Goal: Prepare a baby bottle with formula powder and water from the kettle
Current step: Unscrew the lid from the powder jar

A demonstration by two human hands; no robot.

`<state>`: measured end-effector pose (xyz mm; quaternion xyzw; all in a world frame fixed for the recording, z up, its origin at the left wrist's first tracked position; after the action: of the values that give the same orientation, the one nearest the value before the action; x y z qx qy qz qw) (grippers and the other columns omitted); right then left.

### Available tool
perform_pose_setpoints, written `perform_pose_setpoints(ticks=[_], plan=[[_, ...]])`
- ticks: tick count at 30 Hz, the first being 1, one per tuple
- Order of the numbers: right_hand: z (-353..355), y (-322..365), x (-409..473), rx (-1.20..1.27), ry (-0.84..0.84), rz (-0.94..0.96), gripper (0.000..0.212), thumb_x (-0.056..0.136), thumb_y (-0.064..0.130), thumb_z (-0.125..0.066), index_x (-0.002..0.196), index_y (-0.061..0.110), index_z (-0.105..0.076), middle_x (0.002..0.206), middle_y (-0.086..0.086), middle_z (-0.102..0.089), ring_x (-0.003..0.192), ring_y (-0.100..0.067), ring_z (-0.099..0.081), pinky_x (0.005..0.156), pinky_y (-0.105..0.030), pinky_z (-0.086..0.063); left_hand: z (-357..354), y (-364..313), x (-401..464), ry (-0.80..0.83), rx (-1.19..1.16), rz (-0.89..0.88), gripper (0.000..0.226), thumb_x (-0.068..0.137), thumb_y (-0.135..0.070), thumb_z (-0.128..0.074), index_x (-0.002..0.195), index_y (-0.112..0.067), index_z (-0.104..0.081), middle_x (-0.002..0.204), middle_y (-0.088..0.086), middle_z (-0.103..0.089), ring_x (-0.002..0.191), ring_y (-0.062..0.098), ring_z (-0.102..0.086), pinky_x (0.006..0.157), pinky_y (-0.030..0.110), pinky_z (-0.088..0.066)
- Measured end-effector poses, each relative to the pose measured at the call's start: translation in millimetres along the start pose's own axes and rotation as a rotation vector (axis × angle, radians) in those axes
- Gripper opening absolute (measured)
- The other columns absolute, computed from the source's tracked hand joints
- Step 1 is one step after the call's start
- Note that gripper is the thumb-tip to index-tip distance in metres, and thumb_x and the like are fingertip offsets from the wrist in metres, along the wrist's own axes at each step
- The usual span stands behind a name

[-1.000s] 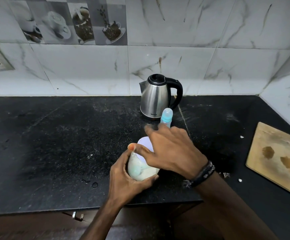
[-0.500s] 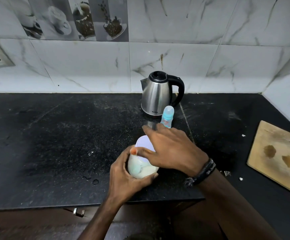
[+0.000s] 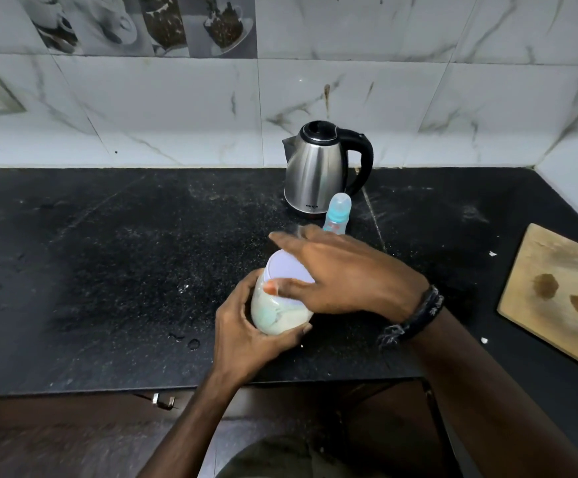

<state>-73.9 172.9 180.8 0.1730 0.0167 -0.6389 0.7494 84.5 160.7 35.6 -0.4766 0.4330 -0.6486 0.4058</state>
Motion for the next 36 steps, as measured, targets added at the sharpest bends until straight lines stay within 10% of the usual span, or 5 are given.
perform_pose_setpoints(ticks=[6, 14, 22, 28, 36], plan=[[3.9, 7.7, -1.3, -0.156, -0.195, -0.015, 0.062, 0.091, 0.071, -0.038, 0.122, 0.019, -0.051, 0.113, -0.009, -0.062, 0.106, -0.032, -0.059, 0.074, -0.04, -0.04, 4.7, 3.1, 6.0, -0.022, -0.01, -0.004, 0.086, 0.051, -0.041, -0.101, 0.128, -0.03, -0.064, 0.119, -0.001, -0.076, 0.109, 0.022, -0.074, 0.092, 0.054, -0.06], [8.5, 7.7, -0.1, -0.003, 0.058, 0.126, 0.078, 0.086, 0.032, -0.065, 0.152, 0.035, -0.025, 0.129, -0.004, -0.047, 0.122, -0.027, -0.051, 0.099, -0.045, -0.047, 1.9, -7.2, 2.3, -0.013, -0.006, 0.031, 0.081, 0.049, -0.043, -0.096, 0.123, -0.044, -0.06, 0.117, -0.022, -0.073, 0.109, 0.004, -0.071, 0.087, 0.022, -0.058], [-3.4, 21.5, 0.2, -0.281, -0.274, -0.046, 0.068, 0.088, 0.078, -0.038, 0.12, 0.019, -0.052, 0.113, -0.012, -0.063, 0.102, -0.035, -0.06, 0.068, -0.037, -0.031, -1.0, -4.9, 4.9, -0.012, -0.018, 0.021, 0.09, 0.051, -0.031, -0.101, 0.13, -0.009, -0.063, 0.121, -0.019, -0.073, 0.11, 0.01, -0.073, 0.087, 0.031, -0.062], [8.0, 3.5, -1.8, 0.023, 0.013, 0.187, 0.056, 0.084, 0.03, -0.068, 0.133, 0.04, -0.043, 0.118, -0.001, -0.046, 0.109, -0.027, -0.054, 0.091, -0.045, -0.048, 1.1, -2.4, 3.2, -0.012, -0.017, 0.051, 0.093, 0.051, -0.039, -0.1, 0.132, -0.021, -0.061, 0.12, -0.004, -0.075, 0.113, 0.019, -0.072, 0.092, 0.038, -0.061], [5.8, -35.1, -13.5, 0.483, -0.21, 0.203, 0.067, 0.079, 0.02, -0.08, 0.131, 0.048, -0.049, 0.129, 0.007, -0.038, 0.124, -0.01, -0.046, 0.104, -0.037, -0.049, 9.6, 18.3, -1.3, -0.074, -0.042, 0.097, 0.097, 0.052, -0.038, -0.098, 0.136, -0.014, -0.057, 0.128, -0.002, -0.072, 0.12, 0.018, -0.069, 0.102, 0.046, -0.058]])
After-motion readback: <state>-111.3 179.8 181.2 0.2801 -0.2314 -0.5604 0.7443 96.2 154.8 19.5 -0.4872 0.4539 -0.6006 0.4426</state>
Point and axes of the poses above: each hand's wrist, its own x-axis towards the middle knuckle, its own z-axis out of the back of the hand, y = z × x, the point moved 1 cm from there along x, towards the middle knuckle
